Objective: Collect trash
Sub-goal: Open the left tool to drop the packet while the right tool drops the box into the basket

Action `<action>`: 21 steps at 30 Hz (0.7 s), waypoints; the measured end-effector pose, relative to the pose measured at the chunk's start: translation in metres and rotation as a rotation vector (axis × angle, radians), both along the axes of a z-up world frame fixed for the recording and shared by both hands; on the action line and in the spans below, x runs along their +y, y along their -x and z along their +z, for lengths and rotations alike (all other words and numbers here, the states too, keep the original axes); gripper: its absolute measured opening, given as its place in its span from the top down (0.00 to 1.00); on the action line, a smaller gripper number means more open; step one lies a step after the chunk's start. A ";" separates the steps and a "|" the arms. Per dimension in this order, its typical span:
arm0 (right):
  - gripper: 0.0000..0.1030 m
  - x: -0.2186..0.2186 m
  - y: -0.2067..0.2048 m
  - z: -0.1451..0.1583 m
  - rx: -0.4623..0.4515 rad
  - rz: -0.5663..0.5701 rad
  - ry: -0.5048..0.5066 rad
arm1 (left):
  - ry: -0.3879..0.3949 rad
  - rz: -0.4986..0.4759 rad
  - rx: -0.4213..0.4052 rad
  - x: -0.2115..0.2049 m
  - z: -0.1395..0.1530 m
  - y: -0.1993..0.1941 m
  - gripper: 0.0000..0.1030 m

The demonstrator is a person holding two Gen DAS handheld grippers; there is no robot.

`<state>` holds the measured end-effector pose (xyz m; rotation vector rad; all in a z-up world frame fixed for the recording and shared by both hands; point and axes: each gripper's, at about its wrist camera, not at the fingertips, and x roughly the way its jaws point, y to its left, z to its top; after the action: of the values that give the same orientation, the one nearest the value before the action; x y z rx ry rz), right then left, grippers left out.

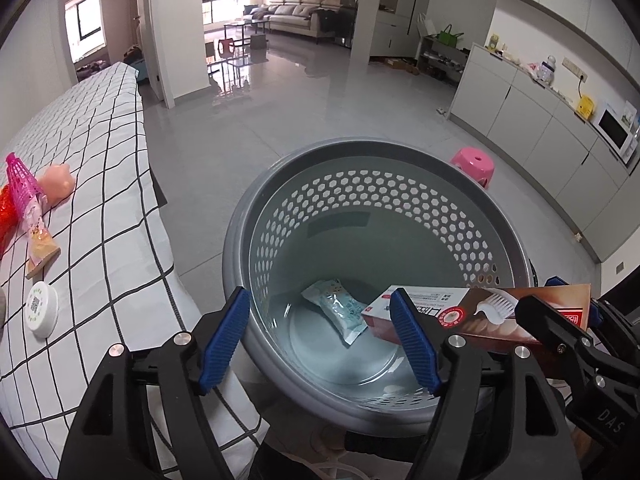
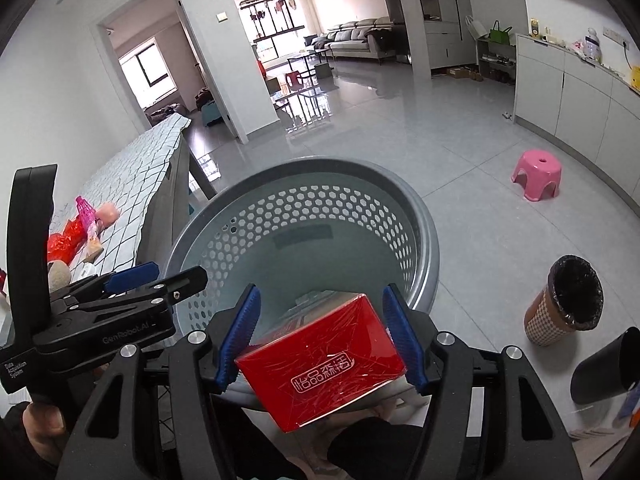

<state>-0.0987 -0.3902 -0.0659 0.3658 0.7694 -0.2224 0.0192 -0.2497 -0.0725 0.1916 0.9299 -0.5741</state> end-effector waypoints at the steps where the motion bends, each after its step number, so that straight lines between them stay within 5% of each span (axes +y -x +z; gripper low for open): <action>1: 0.33 -0.001 0.001 0.001 -0.003 0.000 -0.002 | 0.002 0.001 0.000 0.001 0.000 0.000 0.30; 21: 0.29 0.009 0.011 0.012 -0.042 -0.012 0.024 | 0.023 0.043 -0.074 0.019 0.021 0.012 0.20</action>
<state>-0.1100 -0.3807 -0.0535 0.3516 0.7227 -0.2342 0.0070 -0.2305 -0.0518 0.1709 0.8531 -0.5339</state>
